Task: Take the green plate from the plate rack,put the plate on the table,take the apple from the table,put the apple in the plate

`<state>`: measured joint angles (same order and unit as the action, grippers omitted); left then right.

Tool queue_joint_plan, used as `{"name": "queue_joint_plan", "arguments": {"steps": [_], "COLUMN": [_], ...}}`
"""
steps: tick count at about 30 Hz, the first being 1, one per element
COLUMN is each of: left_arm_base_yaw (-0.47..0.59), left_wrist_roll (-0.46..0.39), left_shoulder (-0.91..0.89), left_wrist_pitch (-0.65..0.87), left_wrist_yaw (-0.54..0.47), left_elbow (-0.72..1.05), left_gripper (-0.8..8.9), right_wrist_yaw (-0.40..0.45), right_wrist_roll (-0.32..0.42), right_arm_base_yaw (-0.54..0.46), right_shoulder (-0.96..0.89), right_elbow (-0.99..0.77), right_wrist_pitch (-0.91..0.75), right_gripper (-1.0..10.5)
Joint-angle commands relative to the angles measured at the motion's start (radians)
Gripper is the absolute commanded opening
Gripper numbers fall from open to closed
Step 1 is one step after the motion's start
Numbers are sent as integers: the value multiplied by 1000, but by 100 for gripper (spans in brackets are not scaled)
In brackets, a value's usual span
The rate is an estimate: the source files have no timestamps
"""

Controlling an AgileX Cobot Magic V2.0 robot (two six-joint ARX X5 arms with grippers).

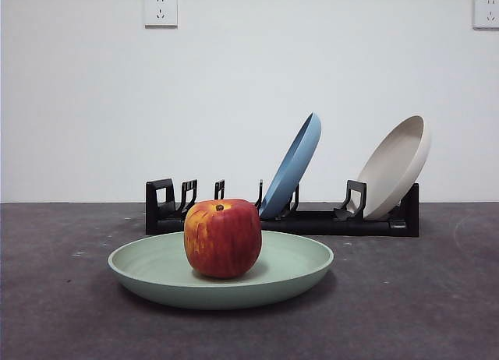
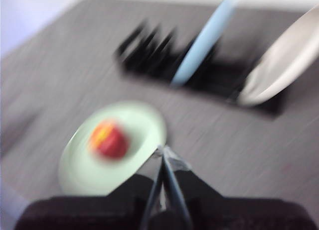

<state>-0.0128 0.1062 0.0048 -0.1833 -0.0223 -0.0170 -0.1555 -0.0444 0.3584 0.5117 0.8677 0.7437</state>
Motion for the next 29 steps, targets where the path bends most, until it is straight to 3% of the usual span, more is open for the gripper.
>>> {"name": "queue_joint_plan", "arguments": {"steps": [1,7,12,20,29], "left_arm_base_yaw": [3,3,3,3,3], "left_wrist_roll": [5,5,5,5,3], "left_shoulder": [-3,-3,-3,-3,-3], "left_wrist_pitch": [3,3,3,3,3], "left_wrist_yaw": [0,0,0,0,0], "left_elbow": [13,13,13,13,13], "left_gripper": [-3,-3,-3,-3,-3], "right_wrist_yaw": [-48,-80,-74,-74,-74], "right_wrist_roll": [67,93,48,-19,-22], "right_arm_base_yaw": [-124,-238,-259,-260,-260], "right_shoulder": [-79,-249,-378,-498,-511], "right_elbow": [-125,-433,-649,-827,-862], "right_wrist_pitch": [-156,-457,-613,-621,-575], "right_gripper": [1,1,1,1,1]}}
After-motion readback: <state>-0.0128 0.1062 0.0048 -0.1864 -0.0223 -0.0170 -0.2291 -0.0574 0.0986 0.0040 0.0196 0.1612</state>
